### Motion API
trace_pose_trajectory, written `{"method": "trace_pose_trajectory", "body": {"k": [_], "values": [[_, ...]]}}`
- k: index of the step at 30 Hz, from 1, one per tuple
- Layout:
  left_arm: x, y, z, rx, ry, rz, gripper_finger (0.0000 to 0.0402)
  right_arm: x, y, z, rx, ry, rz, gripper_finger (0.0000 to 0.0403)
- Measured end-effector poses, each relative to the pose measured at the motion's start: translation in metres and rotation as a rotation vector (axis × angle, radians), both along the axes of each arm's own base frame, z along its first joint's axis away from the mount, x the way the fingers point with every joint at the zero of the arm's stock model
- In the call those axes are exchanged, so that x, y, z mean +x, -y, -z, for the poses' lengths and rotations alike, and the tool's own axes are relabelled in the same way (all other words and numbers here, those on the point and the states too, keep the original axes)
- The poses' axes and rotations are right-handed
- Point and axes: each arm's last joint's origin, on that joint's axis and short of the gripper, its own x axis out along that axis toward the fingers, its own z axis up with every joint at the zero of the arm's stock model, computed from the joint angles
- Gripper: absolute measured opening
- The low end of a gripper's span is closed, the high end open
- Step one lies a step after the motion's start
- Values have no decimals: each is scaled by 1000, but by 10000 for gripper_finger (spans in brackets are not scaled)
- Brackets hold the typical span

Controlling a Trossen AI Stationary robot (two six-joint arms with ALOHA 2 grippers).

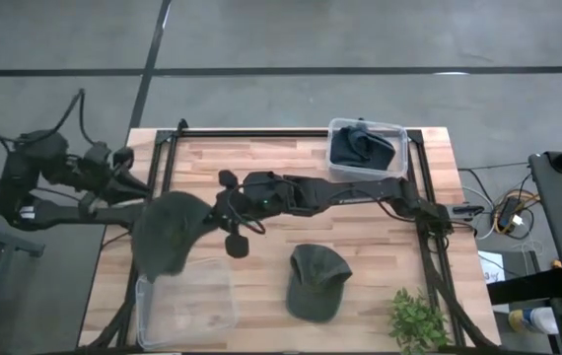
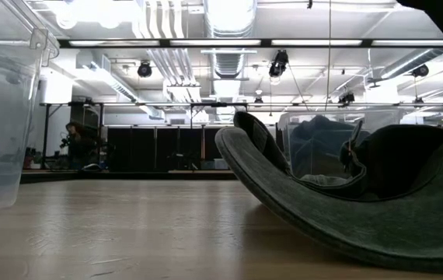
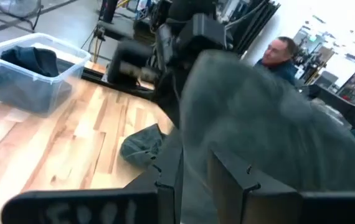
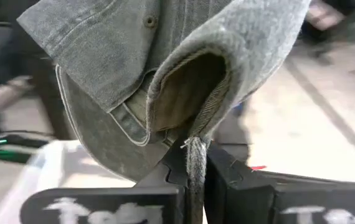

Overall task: Pick & Place hat
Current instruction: Put the top gray cap into the bottom transparent bin

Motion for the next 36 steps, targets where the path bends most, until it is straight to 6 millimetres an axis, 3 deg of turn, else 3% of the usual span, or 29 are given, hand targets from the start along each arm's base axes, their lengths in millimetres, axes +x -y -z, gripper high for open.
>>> {"method": "trace_pose_trajectory", "body": {"k": [7, 13, 21, 26, 36], "values": [[-23, 1, 1, -15, 62, -87, 64, -21, 4, -34, -127, 81, 327, 13], [-21, 1, 1, 1, 61, -84, 64, -28, 15, -51, -74, 162, 574, 13], [-5, -2, 2, 52, 57, -80, 64, -28, 30, -53, 44, 193, 649, 13], [1, -6, 3, 91, 31, -193, 64, -28, 33, -53, 54, 196, 656, 13], [2, -8, 4, 122, 24, -241, 64, -28, 40, -55, 57, 219, 725, 13]]}}
